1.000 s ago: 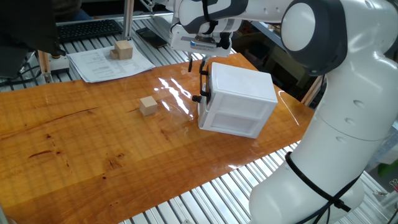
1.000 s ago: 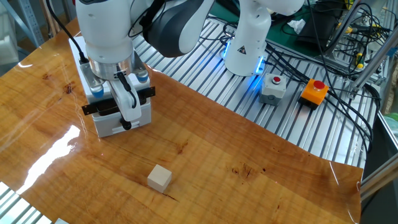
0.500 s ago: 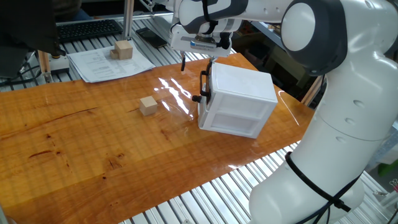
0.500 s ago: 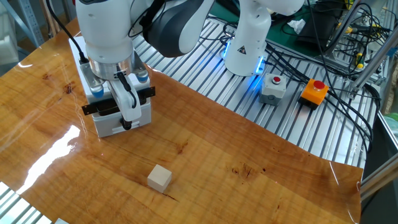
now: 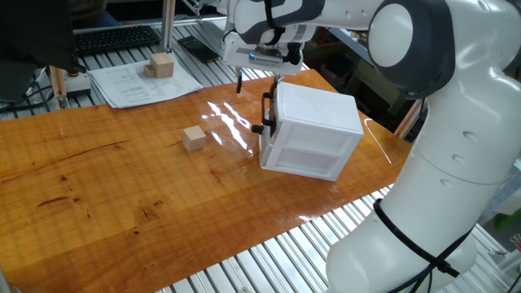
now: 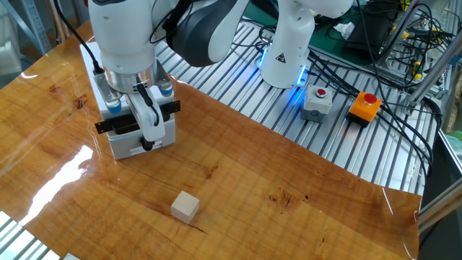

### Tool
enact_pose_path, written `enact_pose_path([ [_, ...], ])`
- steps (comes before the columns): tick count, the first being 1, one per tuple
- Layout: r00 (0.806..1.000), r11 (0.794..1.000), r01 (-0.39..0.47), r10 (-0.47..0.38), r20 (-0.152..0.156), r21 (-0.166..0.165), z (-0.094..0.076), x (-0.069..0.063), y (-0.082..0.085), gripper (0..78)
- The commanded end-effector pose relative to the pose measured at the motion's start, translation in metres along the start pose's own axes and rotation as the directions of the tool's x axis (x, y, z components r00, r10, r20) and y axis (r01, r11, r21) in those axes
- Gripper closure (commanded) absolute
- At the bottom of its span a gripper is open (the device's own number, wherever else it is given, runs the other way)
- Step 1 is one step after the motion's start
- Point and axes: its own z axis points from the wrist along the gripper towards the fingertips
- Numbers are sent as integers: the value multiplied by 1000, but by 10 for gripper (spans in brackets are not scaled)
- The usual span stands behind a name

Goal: Put things in the drawer

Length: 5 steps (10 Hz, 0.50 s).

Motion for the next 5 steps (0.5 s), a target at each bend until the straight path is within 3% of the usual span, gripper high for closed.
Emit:
enact_pose_path([
  [1, 1000, 1000, -17, 17, 0, -8, 1, 7, 11, 1],
  [5, 1000, 1000, -23, 23, 8, -8, 12, 6, 12, 1],
])
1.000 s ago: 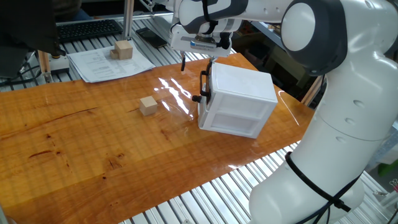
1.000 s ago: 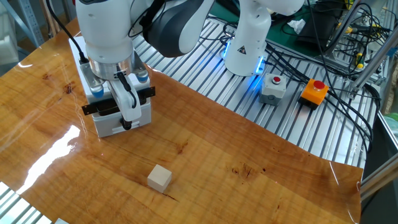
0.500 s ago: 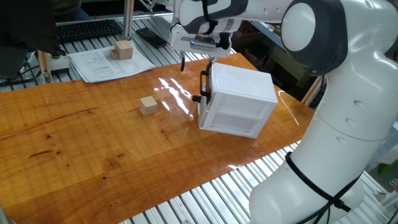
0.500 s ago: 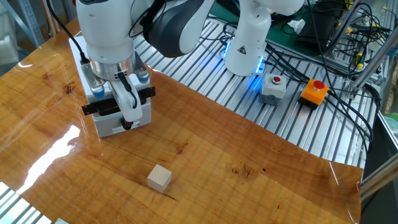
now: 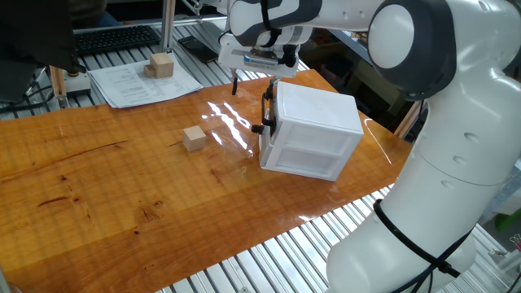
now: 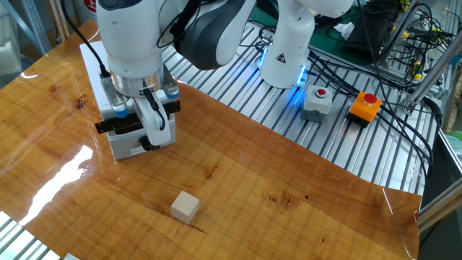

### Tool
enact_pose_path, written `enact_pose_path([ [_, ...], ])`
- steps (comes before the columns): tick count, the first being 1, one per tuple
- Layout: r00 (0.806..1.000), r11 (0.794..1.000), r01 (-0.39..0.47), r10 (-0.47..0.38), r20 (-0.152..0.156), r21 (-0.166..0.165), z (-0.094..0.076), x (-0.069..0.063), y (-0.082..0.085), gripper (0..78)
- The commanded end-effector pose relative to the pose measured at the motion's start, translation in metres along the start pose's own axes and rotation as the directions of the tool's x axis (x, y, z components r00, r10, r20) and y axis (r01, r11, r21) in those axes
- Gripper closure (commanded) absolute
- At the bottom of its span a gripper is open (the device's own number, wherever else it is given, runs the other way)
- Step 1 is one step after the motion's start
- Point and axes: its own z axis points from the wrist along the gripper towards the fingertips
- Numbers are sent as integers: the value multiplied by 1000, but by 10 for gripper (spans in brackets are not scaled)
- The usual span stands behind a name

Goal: Put things in the drawer

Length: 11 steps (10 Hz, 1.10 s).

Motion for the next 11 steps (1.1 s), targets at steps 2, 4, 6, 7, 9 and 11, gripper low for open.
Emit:
enact_pose_path([
  [2, 1000, 1000, -10, 10, 9, 2, 10, -1, 1, 1],
  [4, 1000, 1000, -15, 15, 2, 6, 11, -1, 1, 1],
  [6, 1000, 1000, -16, 16, 3, 8, 15, 1, 0, 1],
  [7, 1000, 1000, -17, 17, 3, 9, 17, 1, -1, 1],
  [9, 1000, 1000, -18, 18, 4, 10, 20, 2, -2, 1],
  [11, 1000, 1000, -21, 21, 3, 9, 22, 2, -4, 1],
])
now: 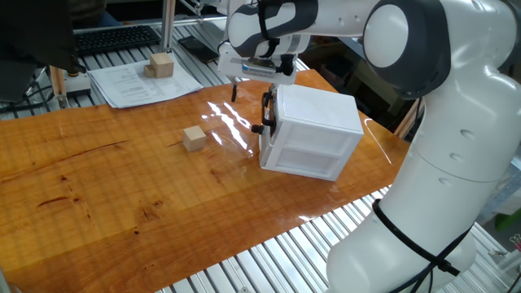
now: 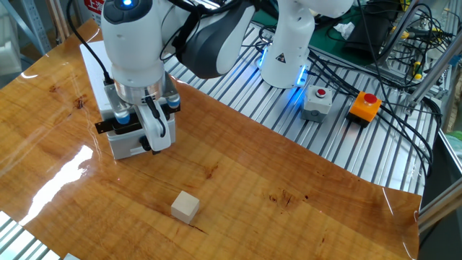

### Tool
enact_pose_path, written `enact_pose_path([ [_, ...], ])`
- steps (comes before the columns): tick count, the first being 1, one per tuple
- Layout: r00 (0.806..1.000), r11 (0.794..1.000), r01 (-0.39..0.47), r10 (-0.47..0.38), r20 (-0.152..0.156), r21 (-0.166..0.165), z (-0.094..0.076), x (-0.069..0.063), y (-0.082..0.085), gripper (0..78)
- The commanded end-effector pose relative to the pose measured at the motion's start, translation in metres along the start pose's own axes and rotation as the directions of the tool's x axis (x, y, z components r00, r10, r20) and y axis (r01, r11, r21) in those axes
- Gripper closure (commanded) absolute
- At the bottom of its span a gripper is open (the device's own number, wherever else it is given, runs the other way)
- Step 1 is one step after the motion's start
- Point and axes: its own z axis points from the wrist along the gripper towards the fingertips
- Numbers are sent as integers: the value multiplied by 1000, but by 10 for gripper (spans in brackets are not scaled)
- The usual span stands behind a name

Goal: Put things in the drawer

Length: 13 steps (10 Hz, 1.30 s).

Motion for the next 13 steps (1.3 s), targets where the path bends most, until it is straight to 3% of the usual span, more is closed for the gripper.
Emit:
enact_pose_path([
  [1, 1000, 1000, -6, 6, 2, -1, 3, -1, -2, 1],
  [7, 1000, 1000, -4, 4, 1, -12, 12, -1, -2, 1],
  [13, 1000, 1000, -17, 17, -1, -17, 9, 1, 4, 1],
])
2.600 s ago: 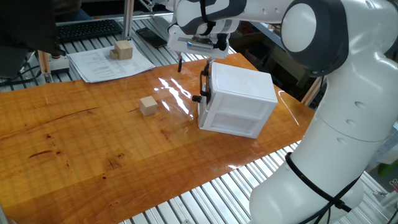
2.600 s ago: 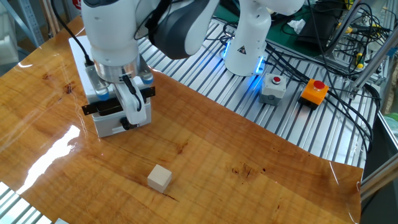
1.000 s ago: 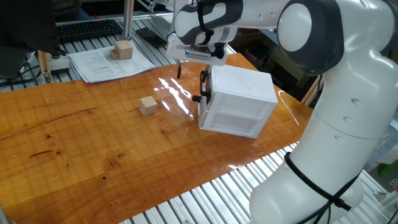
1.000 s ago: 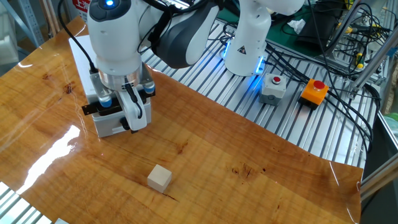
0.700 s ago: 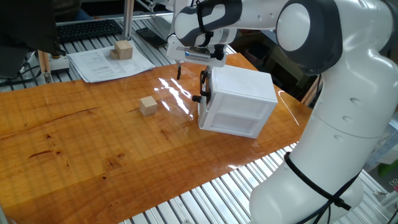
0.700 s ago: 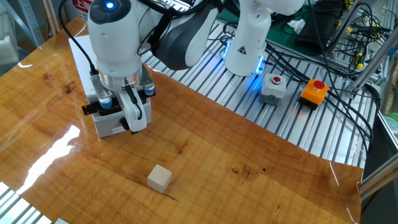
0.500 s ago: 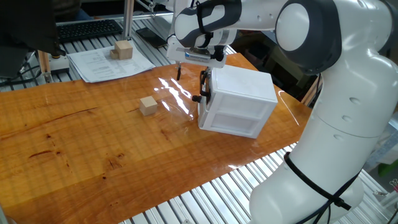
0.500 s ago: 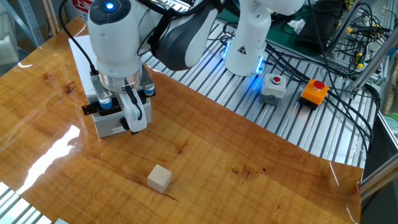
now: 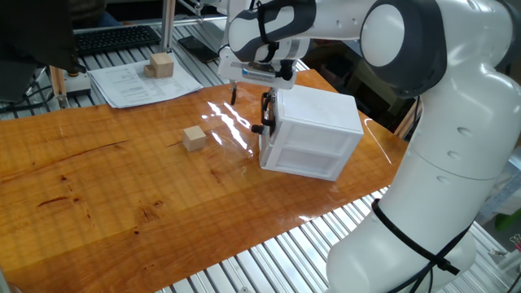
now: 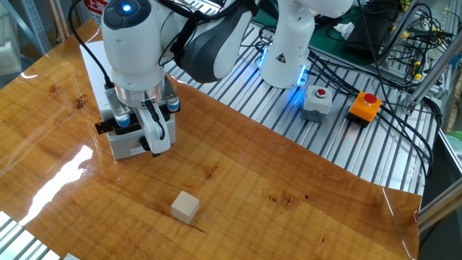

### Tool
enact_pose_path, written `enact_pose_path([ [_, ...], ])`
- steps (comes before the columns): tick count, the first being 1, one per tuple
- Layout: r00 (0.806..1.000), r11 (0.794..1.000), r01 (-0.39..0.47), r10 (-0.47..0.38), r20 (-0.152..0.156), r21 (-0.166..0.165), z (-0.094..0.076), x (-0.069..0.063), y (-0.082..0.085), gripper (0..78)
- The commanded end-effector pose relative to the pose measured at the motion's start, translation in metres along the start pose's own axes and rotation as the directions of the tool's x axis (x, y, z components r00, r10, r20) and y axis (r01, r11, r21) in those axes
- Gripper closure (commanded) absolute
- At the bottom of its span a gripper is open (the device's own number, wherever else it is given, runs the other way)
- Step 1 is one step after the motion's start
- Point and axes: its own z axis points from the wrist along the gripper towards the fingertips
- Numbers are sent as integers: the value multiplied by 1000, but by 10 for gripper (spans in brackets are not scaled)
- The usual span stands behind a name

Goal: Put things in the drawer

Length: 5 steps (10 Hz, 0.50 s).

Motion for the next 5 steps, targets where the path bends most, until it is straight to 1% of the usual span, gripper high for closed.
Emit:
enact_pose_path([
  [1, 1000, 1000, -6, 6, 2, -2, -3, 0, 3, 1],
  [5, 1000, 1000, -22, 22, -5, -14, -6, 2, 11, 1],
])
